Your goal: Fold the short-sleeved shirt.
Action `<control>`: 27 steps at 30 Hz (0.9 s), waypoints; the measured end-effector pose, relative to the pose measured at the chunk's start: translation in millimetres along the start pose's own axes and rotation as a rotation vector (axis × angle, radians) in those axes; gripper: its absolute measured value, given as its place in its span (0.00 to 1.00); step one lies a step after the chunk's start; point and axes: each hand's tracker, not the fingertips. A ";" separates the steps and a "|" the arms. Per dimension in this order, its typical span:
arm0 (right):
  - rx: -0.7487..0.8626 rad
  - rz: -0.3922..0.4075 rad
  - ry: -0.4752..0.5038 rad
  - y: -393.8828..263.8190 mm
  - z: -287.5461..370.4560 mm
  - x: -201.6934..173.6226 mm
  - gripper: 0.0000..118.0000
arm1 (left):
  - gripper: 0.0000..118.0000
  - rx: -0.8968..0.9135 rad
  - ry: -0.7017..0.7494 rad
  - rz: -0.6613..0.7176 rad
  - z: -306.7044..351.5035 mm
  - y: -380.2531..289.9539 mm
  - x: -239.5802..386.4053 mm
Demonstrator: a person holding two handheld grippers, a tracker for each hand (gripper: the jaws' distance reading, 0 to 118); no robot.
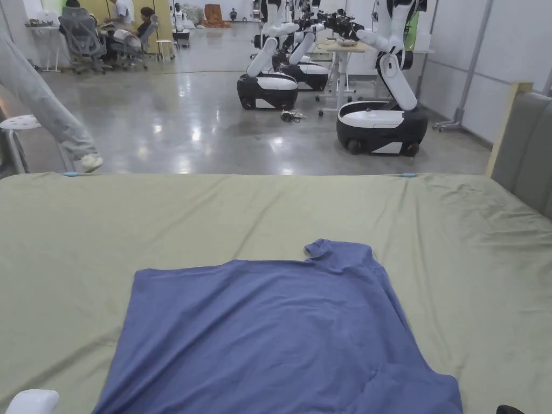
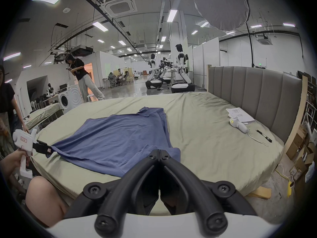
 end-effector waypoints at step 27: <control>-0.408 0.033 0.087 -36.2 -137.3 20.2 0.03 | 0.03 0.063 0.023 -0.010 14.0 8.7 7.6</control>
